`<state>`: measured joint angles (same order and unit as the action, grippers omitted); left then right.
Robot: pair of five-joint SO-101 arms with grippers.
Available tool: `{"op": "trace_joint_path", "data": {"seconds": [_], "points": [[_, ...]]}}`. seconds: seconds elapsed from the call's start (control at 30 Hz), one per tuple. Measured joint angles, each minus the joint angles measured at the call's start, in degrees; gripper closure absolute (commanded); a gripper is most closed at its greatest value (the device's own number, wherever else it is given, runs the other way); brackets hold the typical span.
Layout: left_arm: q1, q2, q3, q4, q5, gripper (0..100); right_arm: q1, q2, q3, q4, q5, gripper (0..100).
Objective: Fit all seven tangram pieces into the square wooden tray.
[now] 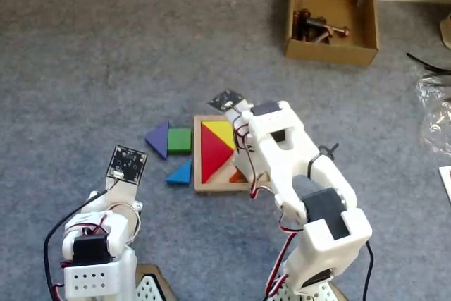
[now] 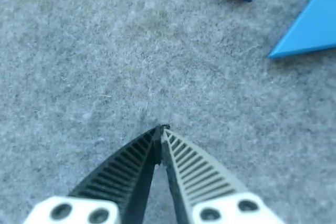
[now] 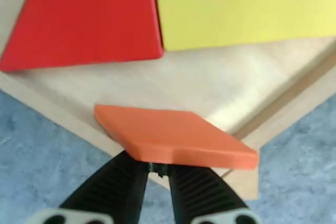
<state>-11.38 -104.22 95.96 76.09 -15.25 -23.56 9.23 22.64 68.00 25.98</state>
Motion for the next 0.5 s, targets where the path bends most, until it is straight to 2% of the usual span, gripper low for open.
{"op": "trace_joint_path", "data": {"seconds": [0.5], "points": [[0.0,0.0,0.0,0.0,0.0,99,1.4,0.1,-12.3,10.5,0.0,99.3]]}}
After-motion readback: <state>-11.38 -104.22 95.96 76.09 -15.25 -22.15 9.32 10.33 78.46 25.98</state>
